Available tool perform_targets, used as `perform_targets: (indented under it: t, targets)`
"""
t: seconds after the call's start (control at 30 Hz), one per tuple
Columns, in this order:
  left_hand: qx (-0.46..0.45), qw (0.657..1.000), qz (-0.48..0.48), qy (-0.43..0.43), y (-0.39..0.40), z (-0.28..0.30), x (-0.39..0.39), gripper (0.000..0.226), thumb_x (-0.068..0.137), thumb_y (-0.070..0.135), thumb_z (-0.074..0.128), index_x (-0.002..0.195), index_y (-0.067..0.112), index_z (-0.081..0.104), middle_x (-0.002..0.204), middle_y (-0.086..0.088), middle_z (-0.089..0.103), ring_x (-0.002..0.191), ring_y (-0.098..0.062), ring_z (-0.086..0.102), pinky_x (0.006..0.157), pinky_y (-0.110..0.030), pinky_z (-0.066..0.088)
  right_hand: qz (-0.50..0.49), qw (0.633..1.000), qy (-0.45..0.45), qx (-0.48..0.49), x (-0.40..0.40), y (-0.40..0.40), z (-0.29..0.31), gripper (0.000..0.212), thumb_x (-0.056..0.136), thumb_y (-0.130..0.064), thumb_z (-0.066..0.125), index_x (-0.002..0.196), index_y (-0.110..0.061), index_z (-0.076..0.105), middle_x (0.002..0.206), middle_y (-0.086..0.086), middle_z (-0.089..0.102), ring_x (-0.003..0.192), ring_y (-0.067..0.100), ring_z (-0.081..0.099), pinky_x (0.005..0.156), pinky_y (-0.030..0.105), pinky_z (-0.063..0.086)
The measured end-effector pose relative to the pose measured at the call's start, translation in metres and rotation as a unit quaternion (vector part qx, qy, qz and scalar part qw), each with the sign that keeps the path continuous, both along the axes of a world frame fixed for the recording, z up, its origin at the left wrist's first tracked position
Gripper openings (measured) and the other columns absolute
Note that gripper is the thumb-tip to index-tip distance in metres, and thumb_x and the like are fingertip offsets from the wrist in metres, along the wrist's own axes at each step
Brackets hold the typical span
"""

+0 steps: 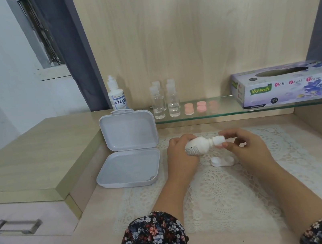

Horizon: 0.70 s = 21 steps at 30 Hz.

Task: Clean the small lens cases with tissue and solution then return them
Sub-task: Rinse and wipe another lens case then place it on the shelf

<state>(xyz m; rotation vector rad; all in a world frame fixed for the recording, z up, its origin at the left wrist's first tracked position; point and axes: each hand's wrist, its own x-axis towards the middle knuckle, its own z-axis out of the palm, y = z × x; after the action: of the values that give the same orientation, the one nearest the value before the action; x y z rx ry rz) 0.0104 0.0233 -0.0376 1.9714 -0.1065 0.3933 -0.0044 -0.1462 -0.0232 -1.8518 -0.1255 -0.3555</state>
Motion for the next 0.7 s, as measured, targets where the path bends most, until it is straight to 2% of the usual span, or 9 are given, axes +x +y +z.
perform_targets:
  t: [0.07, 0.13, 0.2, 0.27, 0.37, 0.5, 0.6, 0.7]
  targets:
    - [0.002, 1.0, 0.002, 0.001, -0.0002, 0.0001, 0.0, 0.053, 0.072, -0.004, 0.063, 0.098, 0.042, 0.058, 0.109, 0.004, 0.045, 0.097, -0.011, 0.051, 0.076, -0.021, 0.044, 0.005, 1.0, -0.004, -0.001, -0.0001, 0.0003, -0.0004, 0.03, 0.085, -0.015, 0.071, 0.104, -0.037, 0.065, 0.097, -0.017, 0.064, 0.067, 0.001, 0.047, 0.07, 0.022, 0.039]
    - [0.005, 1.0, 0.001, 0.004, -0.0004, -0.0002, 0.0003, 0.054, 0.071, -0.004, 0.063, 0.099, 0.042, 0.058, 0.109, 0.004, 0.045, 0.098, -0.012, 0.051, 0.077, -0.021, 0.044, -0.002, 1.0, 0.008, 0.016, 0.0, 0.0003, -0.0007, 0.025, 0.087, -0.023, 0.069, 0.109, -0.035, 0.062, 0.095, -0.013, 0.064, 0.075, 0.005, 0.052, 0.067, 0.022, 0.041]
    - [0.01, 1.0, 0.0, 0.005, -0.0007, -0.0003, 0.0007, 0.053, 0.071, -0.003, 0.064, 0.1, 0.04, 0.059, 0.109, 0.004, 0.045, 0.099, -0.013, 0.051, 0.079, -0.022, 0.043, -0.016, 0.999, 0.021, 0.043, -0.0001, 0.0003, -0.001, 0.015, 0.089, -0.029, 0.065, 0.104, -0.029, 0.064, 0.088, -0.011, 0.065, 0.082, 0.011, 0.057, 0.068, 0.024, 0.043]
    - [0.014, 1.0, -0.001, 0.005, -0.0007, -0.0004, 0.0008, 0.052, 0.071, -0.003, 0.064, 0.102, 0.038, 0.061, 0.108, 0.004, 0.045, 0.099, -0.014, 0.052, 0.08, -0.023, 0.044, -0.019, 0.998, 0.019, 0.05, 0.0006, 0.0005, -0.0014, 0.006, 0.09, -0.026, 0.064, 0.096, -0.027, 0.066, 0.084, -0.011, 0.068, 0.085, 0.013, 0.059, 0.071, 0.026, 0.044]
    - [0.005, 1.0, -0.002, 0.01, -0.0007, -0.0005, 0.0001, 0.051, 0.071, -0.003, 0.064, 0.102, 0.037, 0.062, 0.108, 0.004, 0.045, 0.098, -0.013, 0.052, 0.079, -0.024, 0.045, -0.011, 1.0, 0.004, 0.023, 0.0015, 0.001, -0.0011, 0.016, 0.088, -0.014, 0.065, 0.091, -0.031, 0.066, 0.091, -0.009, 0.068, 0.084, 0.015, 0.056, 0.072, 0.023, 0.042]
    - [0.001, 1.0, -0.002, 0.005, -0.0003, 0.0003, -0.0011, 0.05, 0.071, -0.003, 0.064, 0.103, 0.036, 0.062, 0.107, 0.003, 0.045, 0.097, -0.012, 0.051, 0.079, -0.023, 0.044, 0.0, 1.0, -0.006, 0.0, 0.0015, -0.0002, -0.0013, 0.027, 0.085, -0.009, 0.069, 0.093, -0.035, 0.067, 0.094, -0.013, 0.066, 0.073, 0.007, 0.05, 0.067, 0.019, 0.039]
    - [0.002, 1.0, 0.0, 0.002, -0.0008, 0.0002, -0.0011, 0.052, 0.071, -0.004, 0.063, 0.099, 0.04, 0.06, 0.106, 0.004, 0.044, 0.097, -0.011, 0.05, 0.079, -0.021, 0.044, 0.007, 1.0, -0.002, 0.014, 0.0009, 0.0003, -0.0016, 0.034, 0.084, -0.015, 0.072, 0.108, -0.037, 0.063, 0.1, -0.019, 0.062, 0.072, 0.001, 0.052, 0.065, 0.017, 0.041]
    - [0.003, 1.0, 0.001, 0.005, -0.0008, -0.0002, -0.0005, 0.053, 0.071, -0.005, 0.062, 0.099, 0.04, 0.06, 0.106, 0.005, 0.044, 0.098, -0.013, 0.051, 0.079, -0.024, 0.046, -0.019, 0.999, 0.016, 0.033, -0.0001, 0.0003, 0.0003, 0.02, 0.089, -0.027, 0.066, 0.109, -0.028, 0.063, 0.092, -0.012, 0.064, 0.076, 0.003, 0.056, 0.064, 0.02, 0.04]
